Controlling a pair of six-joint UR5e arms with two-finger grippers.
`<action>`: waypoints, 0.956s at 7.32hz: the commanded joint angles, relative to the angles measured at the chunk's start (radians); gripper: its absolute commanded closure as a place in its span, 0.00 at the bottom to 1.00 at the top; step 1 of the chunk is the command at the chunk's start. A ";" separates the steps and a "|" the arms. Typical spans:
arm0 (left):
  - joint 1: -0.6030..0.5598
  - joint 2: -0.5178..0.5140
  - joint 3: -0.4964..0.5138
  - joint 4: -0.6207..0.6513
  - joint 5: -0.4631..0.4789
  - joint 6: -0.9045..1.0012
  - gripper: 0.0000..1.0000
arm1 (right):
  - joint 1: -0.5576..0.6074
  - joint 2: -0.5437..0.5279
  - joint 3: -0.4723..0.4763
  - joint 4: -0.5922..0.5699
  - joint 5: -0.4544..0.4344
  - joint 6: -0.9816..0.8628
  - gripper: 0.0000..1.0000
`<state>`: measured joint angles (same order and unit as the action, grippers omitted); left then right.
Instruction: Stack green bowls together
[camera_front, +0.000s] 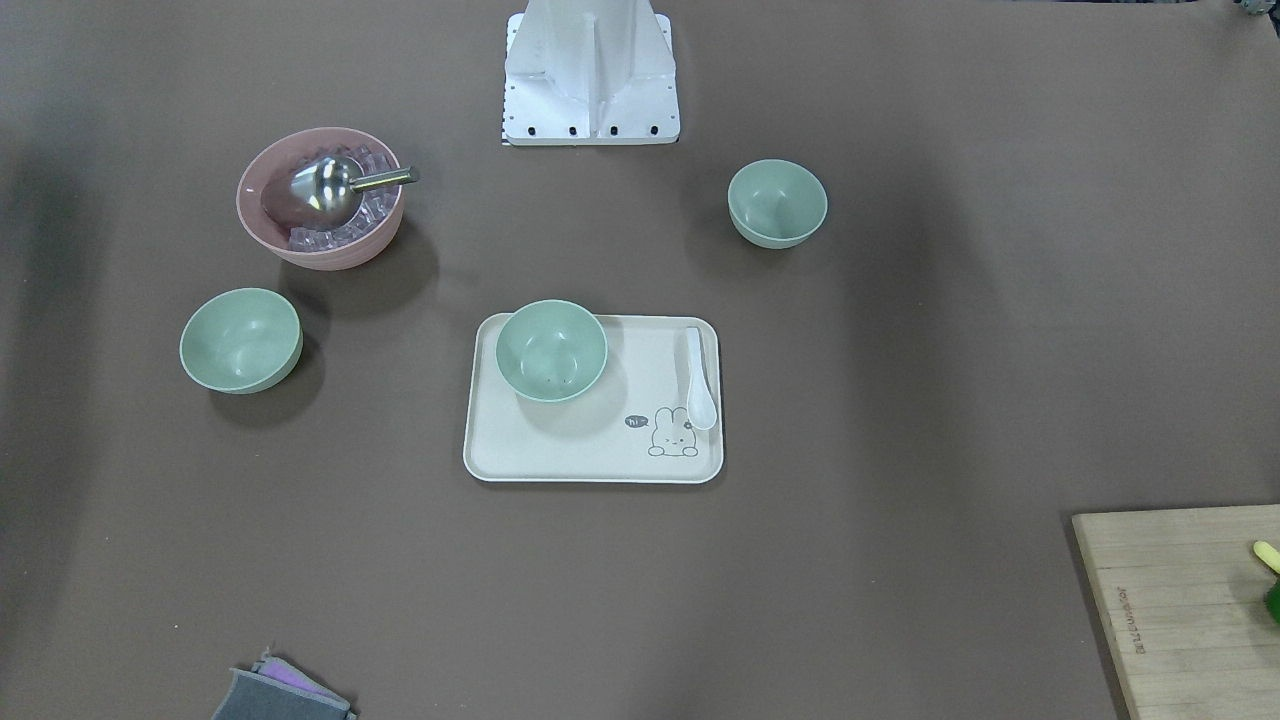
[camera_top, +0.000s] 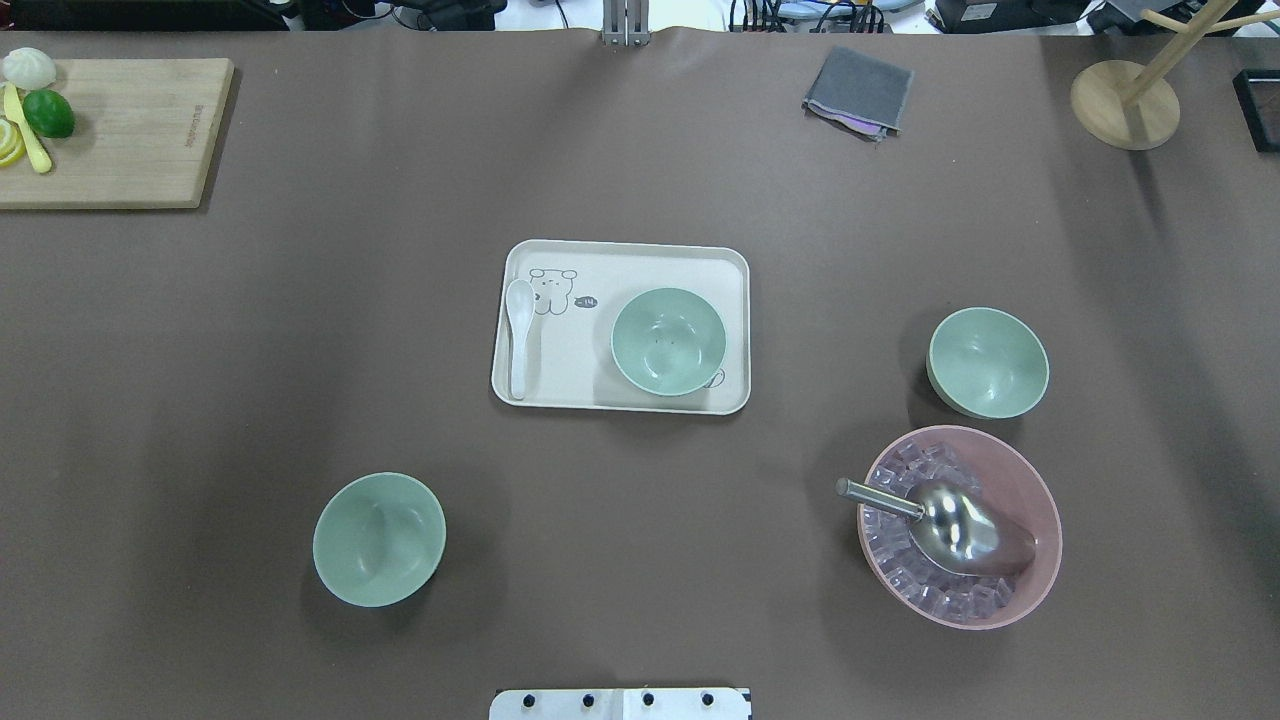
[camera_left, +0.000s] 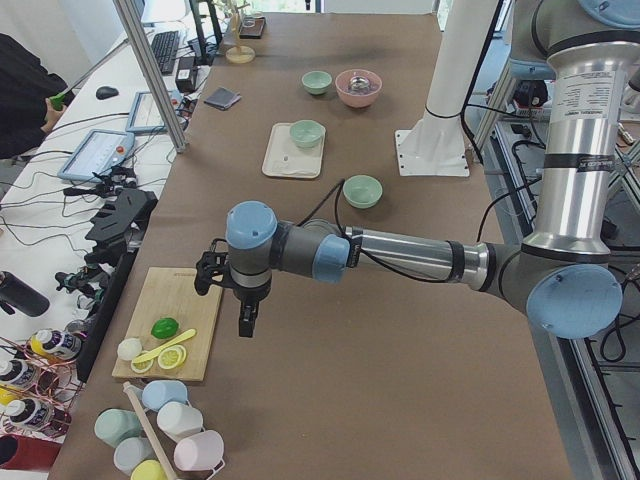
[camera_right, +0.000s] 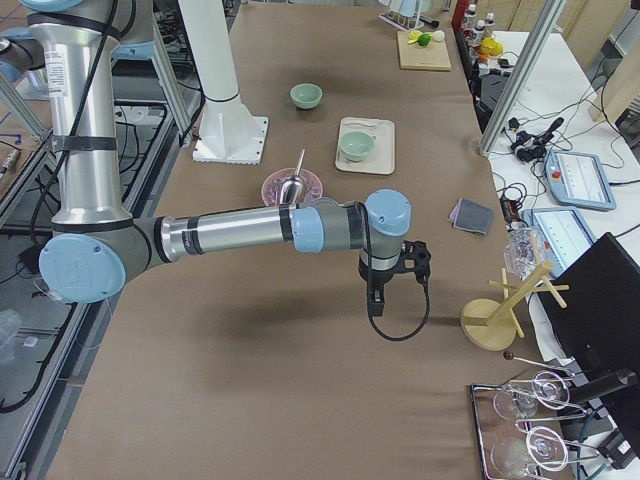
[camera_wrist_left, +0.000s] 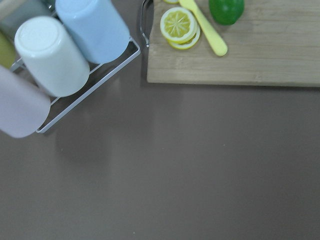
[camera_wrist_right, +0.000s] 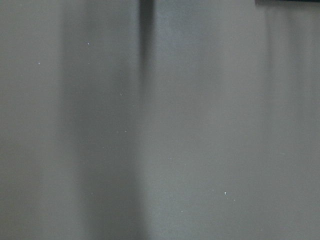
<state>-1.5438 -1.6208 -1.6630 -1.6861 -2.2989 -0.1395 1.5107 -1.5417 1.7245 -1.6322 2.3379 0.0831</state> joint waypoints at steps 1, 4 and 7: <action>0.065 -0.008 0.002 -0.163 -0.004 -0.005 0.02 | -0.004 0.031 0.000 0.008 0.006 0.001 0.00; 0.139 -0.046 -0.001 -0.187 -0.004 -0.008 0.02 | -0.073 0.109 -0.005 -0.002 -0.003 0.001 0.00; 0.286 -0.122 0.008 -0.198 0.000 -0.179 0.02 | -0.125 0.153 -0.025 0.008 -0.051 0.094 0.00</action>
<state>-1.3164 -1.7230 -1.6601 -1.8787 -2.2959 -0.2420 1.3988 -1.4102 1.7103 -1.6278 2.3127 0.1099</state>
